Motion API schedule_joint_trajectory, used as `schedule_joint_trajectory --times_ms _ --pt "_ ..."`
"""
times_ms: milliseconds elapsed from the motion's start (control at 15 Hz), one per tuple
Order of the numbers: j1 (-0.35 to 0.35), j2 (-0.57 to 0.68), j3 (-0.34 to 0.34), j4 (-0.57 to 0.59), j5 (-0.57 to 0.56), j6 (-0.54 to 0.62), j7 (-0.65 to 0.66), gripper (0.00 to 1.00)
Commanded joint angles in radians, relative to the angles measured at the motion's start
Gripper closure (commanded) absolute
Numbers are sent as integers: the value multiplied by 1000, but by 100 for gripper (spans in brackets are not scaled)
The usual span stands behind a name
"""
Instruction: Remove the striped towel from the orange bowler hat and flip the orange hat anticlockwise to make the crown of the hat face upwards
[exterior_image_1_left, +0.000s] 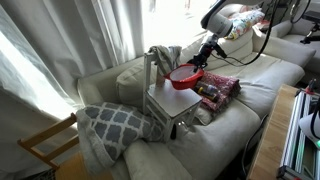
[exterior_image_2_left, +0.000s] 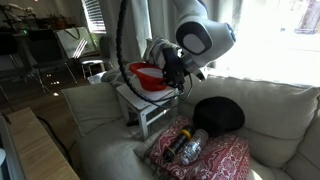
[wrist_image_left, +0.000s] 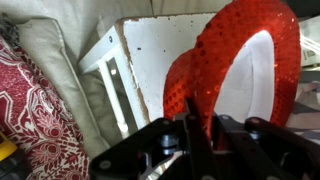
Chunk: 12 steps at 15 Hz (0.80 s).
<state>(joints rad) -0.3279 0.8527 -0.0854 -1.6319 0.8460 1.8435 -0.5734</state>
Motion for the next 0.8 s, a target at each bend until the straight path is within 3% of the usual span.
schedule_joint_trajectory --times_ms 0,667,733 --pt "75 -146 -33 -88 -174 6 125 98" --pt "220 -322 -20 -209 -692 28 376 98" --pt "167 -270 12 -140 -620 1 339 98"
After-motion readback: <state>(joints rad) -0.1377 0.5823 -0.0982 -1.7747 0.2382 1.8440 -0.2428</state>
